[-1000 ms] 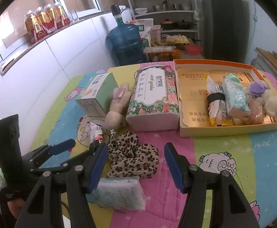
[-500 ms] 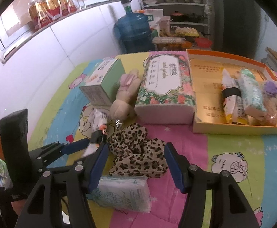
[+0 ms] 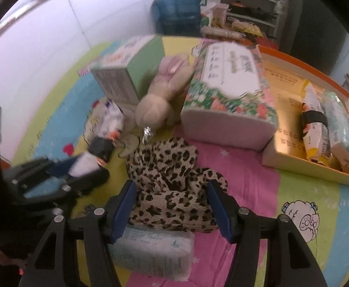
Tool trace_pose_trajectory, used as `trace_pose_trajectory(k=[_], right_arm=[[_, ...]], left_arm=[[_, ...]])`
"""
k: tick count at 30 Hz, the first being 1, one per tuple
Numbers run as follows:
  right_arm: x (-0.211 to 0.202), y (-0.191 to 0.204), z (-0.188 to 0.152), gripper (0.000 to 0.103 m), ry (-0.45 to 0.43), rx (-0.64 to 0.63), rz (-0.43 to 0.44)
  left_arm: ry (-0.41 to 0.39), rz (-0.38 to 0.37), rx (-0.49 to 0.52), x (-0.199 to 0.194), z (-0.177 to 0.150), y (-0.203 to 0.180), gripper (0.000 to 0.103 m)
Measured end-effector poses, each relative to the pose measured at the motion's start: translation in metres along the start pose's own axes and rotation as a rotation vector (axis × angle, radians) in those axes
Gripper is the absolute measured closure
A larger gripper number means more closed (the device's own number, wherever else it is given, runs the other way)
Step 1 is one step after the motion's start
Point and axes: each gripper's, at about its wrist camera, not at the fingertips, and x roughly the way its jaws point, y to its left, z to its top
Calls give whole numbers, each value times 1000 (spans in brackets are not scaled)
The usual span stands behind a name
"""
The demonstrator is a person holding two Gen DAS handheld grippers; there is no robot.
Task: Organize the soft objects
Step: 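Grasp the white-and-purple snack bag with the left gripper while the right grasps the leopard-print scrunchie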
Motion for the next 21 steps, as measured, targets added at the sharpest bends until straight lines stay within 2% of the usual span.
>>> trace_pose_trajectory(k=[2, 7, 12, 15, 21], right_arm=[[10, 2, 1, 42, 51, 3, -29], [11, 3, 0, 44, 34, 10, -43], [6, -4, 0, 82, 3, 49, -7], [2, -9, 0, 86, -13, 59, 30], [-14, -9, -6, 87, -54, 68, 50]], left_arm=[[-6, 10, -15, -3, 0, 5, 67], [-23, 36, -24, -8, 0, 12, 67], [-30, 39, -31, -12, 1, 18, 67], [-34, 35, -25, -13, 1, 17, 67], [-47, 13, -2, -18, 1, 12, 67]])
